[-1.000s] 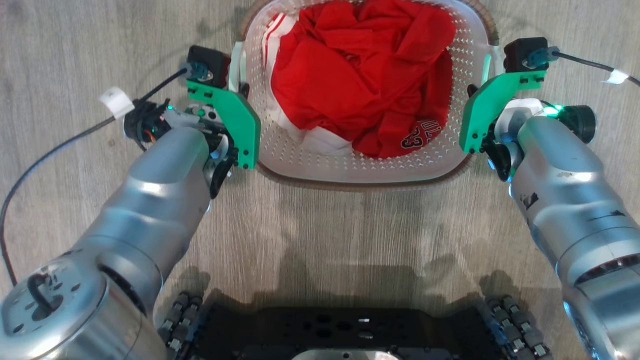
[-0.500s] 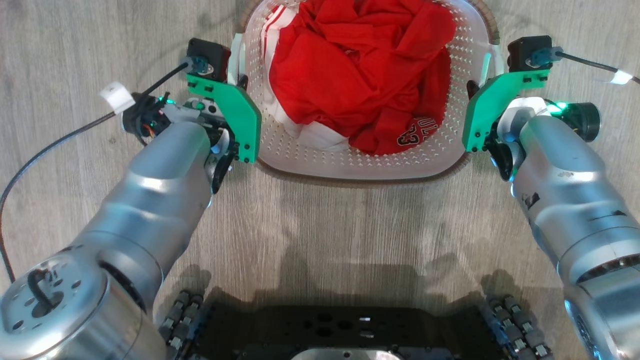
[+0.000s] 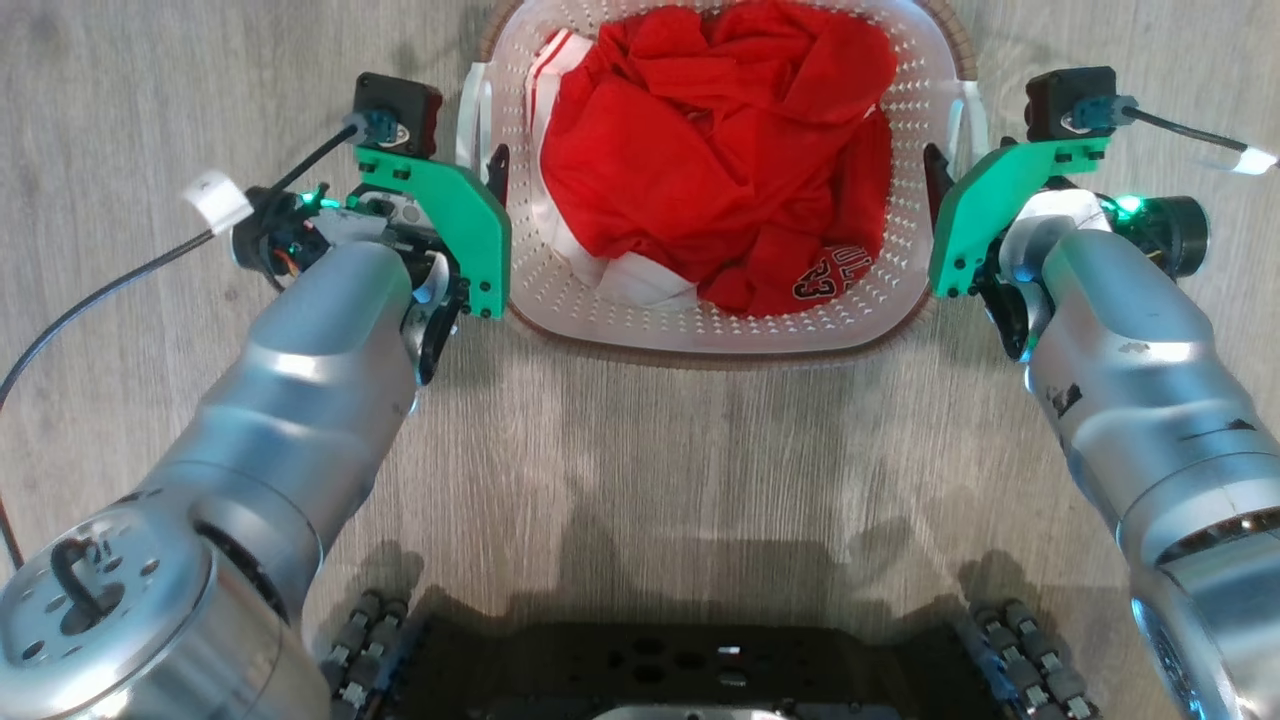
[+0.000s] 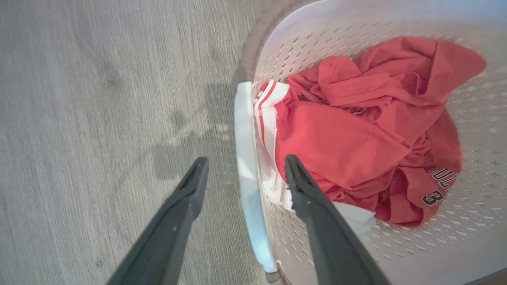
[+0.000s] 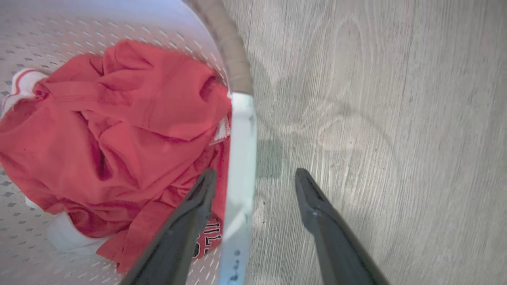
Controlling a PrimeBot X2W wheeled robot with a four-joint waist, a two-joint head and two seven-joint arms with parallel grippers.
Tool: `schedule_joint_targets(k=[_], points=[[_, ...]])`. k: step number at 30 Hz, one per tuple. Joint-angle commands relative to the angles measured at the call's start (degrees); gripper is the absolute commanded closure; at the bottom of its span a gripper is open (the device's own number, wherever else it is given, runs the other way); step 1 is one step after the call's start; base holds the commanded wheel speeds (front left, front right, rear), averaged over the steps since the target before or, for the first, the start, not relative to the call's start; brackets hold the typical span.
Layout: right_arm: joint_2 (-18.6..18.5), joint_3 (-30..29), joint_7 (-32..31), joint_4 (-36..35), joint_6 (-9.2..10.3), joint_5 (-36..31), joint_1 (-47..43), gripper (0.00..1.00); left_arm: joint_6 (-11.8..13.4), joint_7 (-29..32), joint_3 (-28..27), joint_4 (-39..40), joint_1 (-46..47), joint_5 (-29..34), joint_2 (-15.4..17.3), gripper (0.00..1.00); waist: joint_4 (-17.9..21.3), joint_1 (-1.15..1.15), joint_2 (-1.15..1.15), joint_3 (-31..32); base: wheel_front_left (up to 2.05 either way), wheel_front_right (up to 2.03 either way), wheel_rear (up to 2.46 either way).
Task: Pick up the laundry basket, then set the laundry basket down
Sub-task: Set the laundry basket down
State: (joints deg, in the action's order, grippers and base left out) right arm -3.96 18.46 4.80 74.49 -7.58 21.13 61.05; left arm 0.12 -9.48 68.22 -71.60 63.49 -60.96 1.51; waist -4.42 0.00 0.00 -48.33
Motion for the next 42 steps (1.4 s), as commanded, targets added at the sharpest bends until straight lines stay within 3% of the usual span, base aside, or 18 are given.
schedule_joint_targets(k=[1, 16, 20, 25, 30, 36, 42], points=[[1.08, 0.48, 0.92, -0.54, 0.09, -0.56, -0.53, 0.0, 0.5, -0.93, -0.22, -0.28, 0.04, -0.56, 1.37, 0.0, 0.02, 0.0, 0.0, 0.42, 0.0, 0.0, 0.0], [1.08, 1.82, 9.41, -1.46, 0.09, -0.2, -0.15, 0.0, 1.29, -5.47, -2.75, 1.5, -0.22, 0.95, 1.76, 0.0, 0.53, 0.0, 0.0, 6.9, 0.0, 0.0, 0.0], [1.08, 1.24, 10.12, -3.91, 0.09, -1.43, -0.84, 0.0, 3.43, -5.5, -7.96, 8.22, -1.96, 5.46, 4.2, 0.0, 1.01, 0.0, 0.0, 9.24, 0.0, 0.0, 0.0], [1.08, -2.96, 10.18, -13.19, 0.09, -4.24, -5.55, 0.0, 6.46, -5.51, -16.83, 18.95, -8.43, 14.63, 7.39, 0.0, 1.58, 0.0, 0.0, 12.74, 0.0, 0.0, 0.0], [1.08, -5.57, 10.19, -22.49, 0.09, -5.53, -12.85, 0.0, 8.53, -5.51, -26.71, 29.18, -17.34, 24.0, 8.47, 0.0, 1.68, 0.0, 0.0, 16.61, 0.0, 0.0, 0.0], [1.08, -6.79, 10.19, -31.32, 0.09, -6.1, -20.8, 0.0, 8.39, -5.52, -37.35, 39.57, -27.56, 33.19, 7.6, 0.0, 1.82, 0.0, 0.0, 21.28, 0.0, 0.0, 0.0], [1.08, -7.77, 10.2, -38.42, 0.09, -6.55, -27.23, 0.0, 6.11, -5.52, -45.73, 47.95, -36.41, 39.69, 5.93, 0.0, 2.04, 0.0, 0.0, 25.95, 0.0, 0.0, 0.0]])
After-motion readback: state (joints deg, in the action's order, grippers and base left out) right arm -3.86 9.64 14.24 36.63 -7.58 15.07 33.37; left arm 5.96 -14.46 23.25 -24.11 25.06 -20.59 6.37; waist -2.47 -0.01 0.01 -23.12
